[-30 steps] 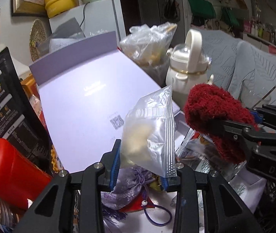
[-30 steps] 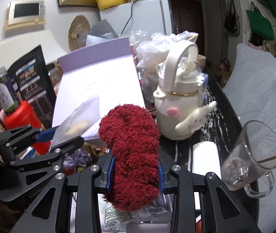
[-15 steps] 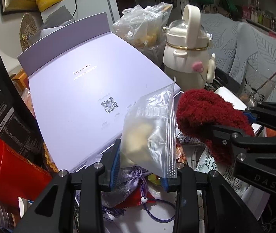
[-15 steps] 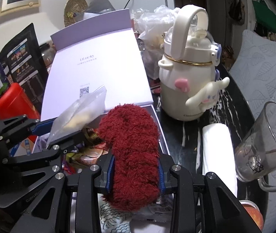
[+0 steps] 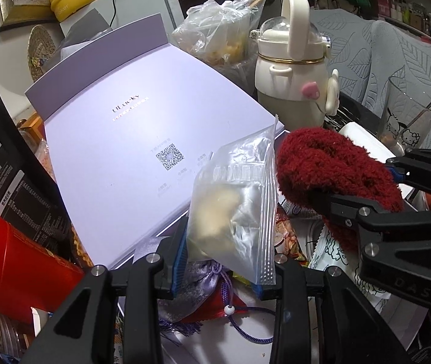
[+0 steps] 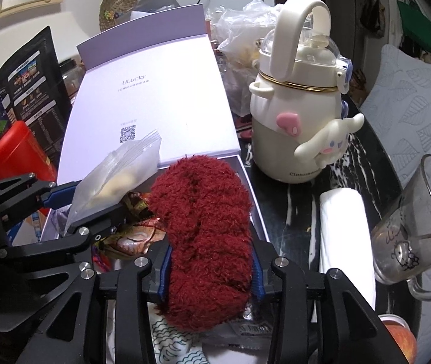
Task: Organize soft objects
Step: 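Open both tools to drop the zip bag and red ring into the box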
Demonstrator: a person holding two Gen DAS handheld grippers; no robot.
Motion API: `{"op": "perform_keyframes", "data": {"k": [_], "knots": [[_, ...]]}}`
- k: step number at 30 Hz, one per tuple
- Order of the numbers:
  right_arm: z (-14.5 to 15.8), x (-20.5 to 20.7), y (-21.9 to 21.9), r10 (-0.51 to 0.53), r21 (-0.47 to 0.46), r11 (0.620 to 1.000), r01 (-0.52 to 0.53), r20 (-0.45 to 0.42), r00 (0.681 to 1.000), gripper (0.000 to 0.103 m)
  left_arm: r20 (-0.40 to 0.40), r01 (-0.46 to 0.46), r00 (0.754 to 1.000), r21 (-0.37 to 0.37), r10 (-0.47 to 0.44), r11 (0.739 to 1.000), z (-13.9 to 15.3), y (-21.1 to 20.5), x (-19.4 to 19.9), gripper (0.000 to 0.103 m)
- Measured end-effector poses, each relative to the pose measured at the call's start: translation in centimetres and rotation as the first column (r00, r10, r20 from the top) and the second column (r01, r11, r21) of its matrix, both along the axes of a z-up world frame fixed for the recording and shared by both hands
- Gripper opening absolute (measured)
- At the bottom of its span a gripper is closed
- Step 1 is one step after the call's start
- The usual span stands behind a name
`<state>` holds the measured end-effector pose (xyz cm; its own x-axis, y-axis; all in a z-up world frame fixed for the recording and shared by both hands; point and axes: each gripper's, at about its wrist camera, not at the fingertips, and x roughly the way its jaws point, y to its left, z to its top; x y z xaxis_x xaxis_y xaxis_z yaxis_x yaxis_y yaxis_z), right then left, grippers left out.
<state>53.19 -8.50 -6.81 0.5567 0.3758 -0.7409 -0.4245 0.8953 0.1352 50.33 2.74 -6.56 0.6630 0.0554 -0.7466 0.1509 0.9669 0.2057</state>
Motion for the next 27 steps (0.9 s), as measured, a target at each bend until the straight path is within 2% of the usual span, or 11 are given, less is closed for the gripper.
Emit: {"op": "perform_keyframes", "data": {"k": [2, 4, 7, 10, 11, 12, 19, 21, 27], "knots": [[0.1, -0.1, 0.0, 0.014, 0.007, 1.0, -0.014, -0.018, 1.0, 0.054, -0.003, -0.002, 1.0, 0.008, 0.002, 1.0, -0.1, -0.1, 0.1, 0.034], [0.0, 0.0, -0.1, 0.019, 0.016, 1.0, -0.019, -0.049, 0.999, 0.057, -0.005, -0.005, 1.0, 0.015, 0.006, 1.0, -0.1, -0.2, 0.1, 0.034], [0.2, 0.0, -0.4, 0.009, 0.029, 1.0, -0.007, -0.067, 0.998, 0.058, -0.014, 0.0, 1.0, 0.021, 0.0, 1.0, -0.1, -0.5, 0.2, 0.041], [0.8, -0.4, -0.5, 0.007, 0.025, 1.0, -0.006, -0.054, 0.999, 0.063, -0.025, 0.015, 1.0, -0.008, -0.015, 1.0, -0.1, -0.4, 0.2, 0.062], [1.0, -0.6, -0.6, 0.005, 0.025, 1.0, -0.003, -0.049, 0.999, 0.067, -0.033, 0.013, 0.999, -0.024, -0.014, 1.0, -0.1, -0.3, 0.2, 0.074], [1.1, -0.8, -0.7, -0.003, 0.019, 1.0, 0.004, -0.04, 0.999, 0.068, -0.044, 0.007, 0.999, -0.033, -0.008, 0.999, -0.2, -0.3, 0.2, 0.08], [1.7, -1.9, -1.4, -0.038, -0.017, 0.999, 0.037, -0.013, 0.999, 0.069, -0.056, -0.026, 0.998, -0.043, 0.023, 0.999, -0.2, 0.2, 0.1, 0.08], [1.8, -2.0, -1.5, -0.044, -0.025, 0.999, 0.044, -0.007, 0.999, 0.072, -0.061, -0.031, 0.998, -0.048, 0.028, 0.998, -0.1, 0.5, 0.0, 0.08], [1.8, -2.0, -1.5, -0.05, -0.048, 0.998, 0.049, -0.019, 0.999, 0.073, -0.05, -0.062, 0.997, -0.04, 0.06, 0.997, 0.7, 1.0, -0.6, 0.08]]}}
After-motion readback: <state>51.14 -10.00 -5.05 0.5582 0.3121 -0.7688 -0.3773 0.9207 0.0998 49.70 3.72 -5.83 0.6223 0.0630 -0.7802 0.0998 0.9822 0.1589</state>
